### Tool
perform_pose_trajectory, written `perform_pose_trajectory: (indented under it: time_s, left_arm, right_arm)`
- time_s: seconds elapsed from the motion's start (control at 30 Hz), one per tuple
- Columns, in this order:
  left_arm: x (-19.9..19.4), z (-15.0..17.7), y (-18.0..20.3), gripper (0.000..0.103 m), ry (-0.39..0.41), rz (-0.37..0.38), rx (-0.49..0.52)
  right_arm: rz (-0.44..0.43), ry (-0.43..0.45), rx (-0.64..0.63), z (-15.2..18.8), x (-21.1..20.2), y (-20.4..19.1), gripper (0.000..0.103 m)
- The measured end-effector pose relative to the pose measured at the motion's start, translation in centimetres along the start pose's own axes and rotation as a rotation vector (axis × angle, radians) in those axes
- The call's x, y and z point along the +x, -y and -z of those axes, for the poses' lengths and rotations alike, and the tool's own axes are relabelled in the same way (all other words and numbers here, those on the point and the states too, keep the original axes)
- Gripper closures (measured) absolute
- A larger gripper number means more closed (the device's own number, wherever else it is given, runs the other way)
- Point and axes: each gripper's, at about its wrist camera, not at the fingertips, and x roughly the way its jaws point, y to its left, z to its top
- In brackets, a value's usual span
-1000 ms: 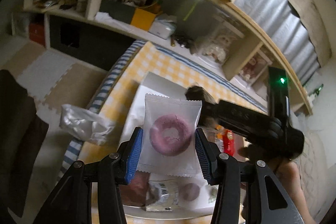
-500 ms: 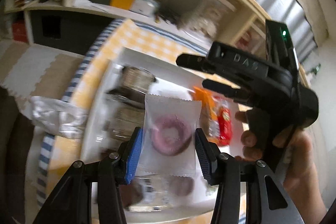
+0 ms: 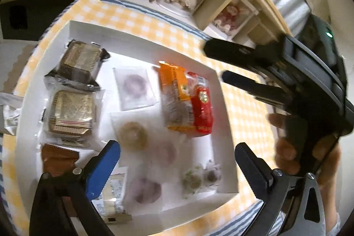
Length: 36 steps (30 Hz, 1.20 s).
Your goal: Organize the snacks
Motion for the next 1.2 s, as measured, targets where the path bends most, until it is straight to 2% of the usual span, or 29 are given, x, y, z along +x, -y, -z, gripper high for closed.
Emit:
perform_pose_trajectory:
  time_s: [0.27, 0.37, 0.5, 0.73, 1.07, 1.2]
  left_arm:
    - [-1.2, 1.1, 0.8, 0.000, 0.008, -0.048, 0.032]
    - [-2.1, 1.7, 1.5, 0.000, 0.011, -0.054, 0.053]
    - [-2.7, 2.3, 2.4, 0.000, 0.013, -0.068, 0.081]
    - [-4.3, 3.2, 4.5, 0.000, 0.026, -0.118, 0.149]
    - [-9.1, 5.5, 6.9, 0.000, 0.078, -0.226, 0.246]
    - [-11.2, 6.7, 7.6, 0.000, 0.097, -0.241, 0.261]
  right_arm:
    - [0.035, 0.008, -0.009, 2.1, -2.7, 1.5, 0.014]
    - [0.043, 0.010, -0.009, 3.0, -3.8, 1.8, 0.010]
    - [0.057, 0.027, -0.018, 4.0, -5.3, 1.7, 0.000]
    - [0.083, 0.052, -0.047, 5.6, -8.0, 1.1, 0.000]
    - [0.154, 0.105, -0.035, 8.2, -12.1, 0.6, 0.000]
    - [0.175, 0.134, -0.038, 9.6, -14.0, 0.3, 0.000]
